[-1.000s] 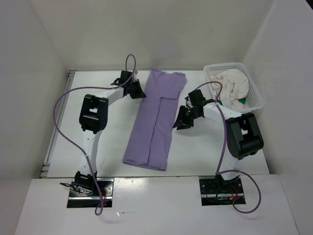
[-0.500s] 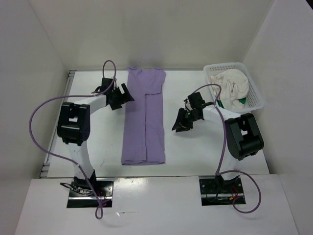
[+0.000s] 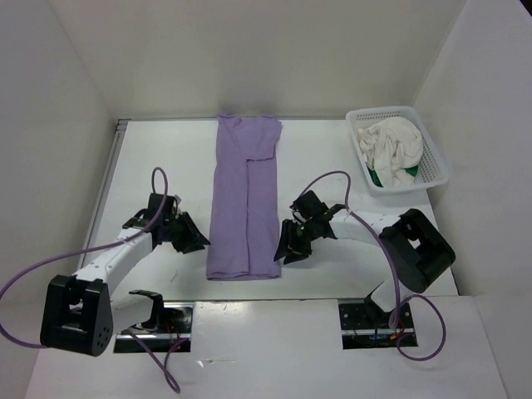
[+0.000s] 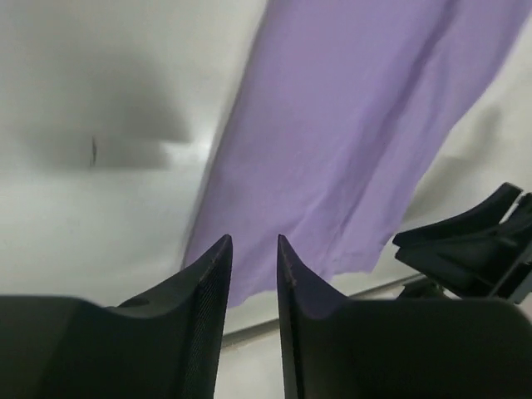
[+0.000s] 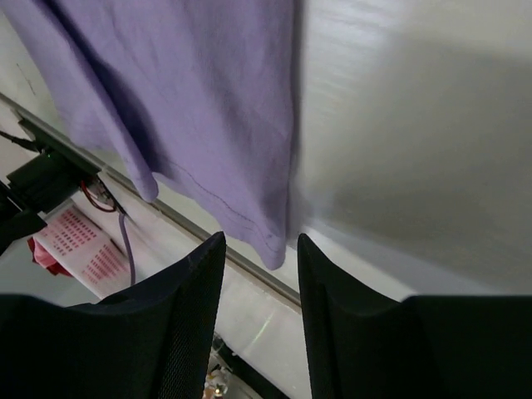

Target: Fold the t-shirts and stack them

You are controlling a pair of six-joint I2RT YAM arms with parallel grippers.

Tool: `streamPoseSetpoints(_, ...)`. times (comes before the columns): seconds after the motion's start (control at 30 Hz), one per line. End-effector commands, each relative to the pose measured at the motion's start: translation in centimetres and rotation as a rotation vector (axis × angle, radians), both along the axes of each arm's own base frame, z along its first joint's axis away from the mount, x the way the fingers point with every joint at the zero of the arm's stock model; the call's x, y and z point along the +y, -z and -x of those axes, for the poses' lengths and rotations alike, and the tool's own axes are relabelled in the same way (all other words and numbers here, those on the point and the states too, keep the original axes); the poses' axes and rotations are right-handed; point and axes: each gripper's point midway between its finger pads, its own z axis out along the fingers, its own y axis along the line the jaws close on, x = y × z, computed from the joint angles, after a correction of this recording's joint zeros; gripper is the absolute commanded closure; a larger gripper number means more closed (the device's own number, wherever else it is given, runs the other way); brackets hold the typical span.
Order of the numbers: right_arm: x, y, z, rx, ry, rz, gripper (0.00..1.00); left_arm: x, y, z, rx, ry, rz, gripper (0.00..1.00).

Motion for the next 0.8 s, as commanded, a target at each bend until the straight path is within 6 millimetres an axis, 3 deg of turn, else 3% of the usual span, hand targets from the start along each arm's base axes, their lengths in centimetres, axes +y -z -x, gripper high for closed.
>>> streamPoseSetpoints(0.0,1.5,0.0,0.4,-0.003,-0.016,-0.043,0.54,-1.3,3.0,6.1,0.268,-0.038,0.089,0.65)
streamPoseSetpoints(0.17,2.2,0.7,1.2,0.017,-0.044,-0.032,0.53,-1.0,4.1,7.7,0.325,-0.064,0.032,0.40)
streamPoseSetpoints(0.4,1.4,1.6,2.4,0.055,-0.024,-0.001,0.58,-1.4,4.7,7.6,0.326,-0.055,0.031,0.36)
streamPoseSetpoints(0.63,1.5,2.4,3.2,0.078,-0.042,0.019,0.65,-2.2,4.4,7.6,0.301,-0.008,0.069,0.60)
streamPoseSetpoints(0.77,1.6,2.4,3.7,0.091,-0.055,0.019,0.82,-2.6,4.7,8.3,0.332,0.019,0.067,0.74)
